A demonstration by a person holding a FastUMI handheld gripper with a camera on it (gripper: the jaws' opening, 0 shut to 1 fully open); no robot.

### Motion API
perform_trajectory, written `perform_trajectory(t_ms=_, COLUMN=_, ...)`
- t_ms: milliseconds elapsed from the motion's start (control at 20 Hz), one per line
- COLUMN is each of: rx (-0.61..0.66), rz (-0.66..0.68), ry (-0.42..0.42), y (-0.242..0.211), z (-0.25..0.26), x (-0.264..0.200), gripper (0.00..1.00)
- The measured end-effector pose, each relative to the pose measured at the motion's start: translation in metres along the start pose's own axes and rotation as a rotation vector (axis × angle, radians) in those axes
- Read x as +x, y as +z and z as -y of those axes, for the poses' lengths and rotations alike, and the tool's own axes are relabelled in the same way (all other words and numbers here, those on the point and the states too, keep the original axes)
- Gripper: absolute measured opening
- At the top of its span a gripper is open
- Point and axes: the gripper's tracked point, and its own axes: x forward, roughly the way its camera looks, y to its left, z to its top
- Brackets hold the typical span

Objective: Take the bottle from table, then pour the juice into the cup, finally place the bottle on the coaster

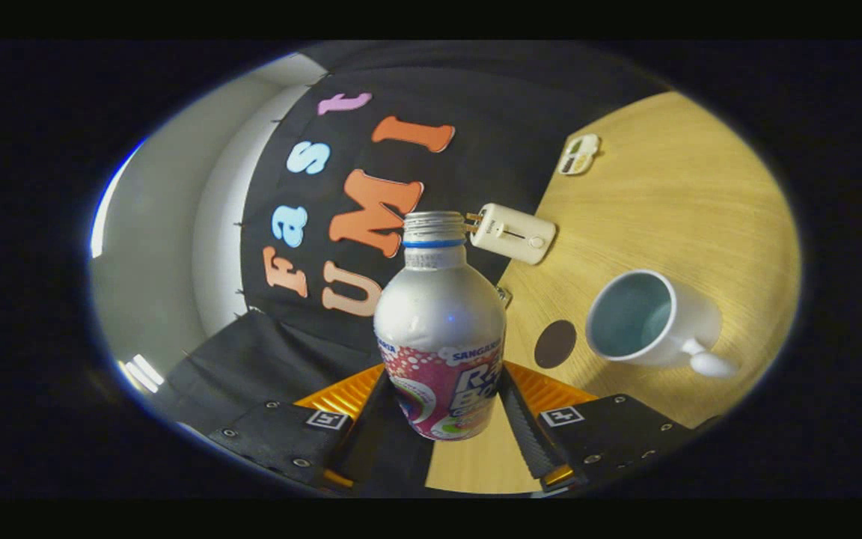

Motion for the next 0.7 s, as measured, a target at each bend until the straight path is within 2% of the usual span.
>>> perform_trajectory(t_ms=250, rx=-0.264, rz=0.016, ry=-0.009, y=-0.001, z=-0.011, x=0.018, gripper=0.78)
perform_trajectory(t_ms=400, rx=-0.426, rz=0.022, ry=-0.054, y=-0.003, z=-0.005, x=0.034, gripper=0.78)
perform_trajectory(t_ms=700, rx=-0.65, rz=0.044, ry=-0.112, y=-0.001, z=-0.002, x=0.074, gripper=0.78)
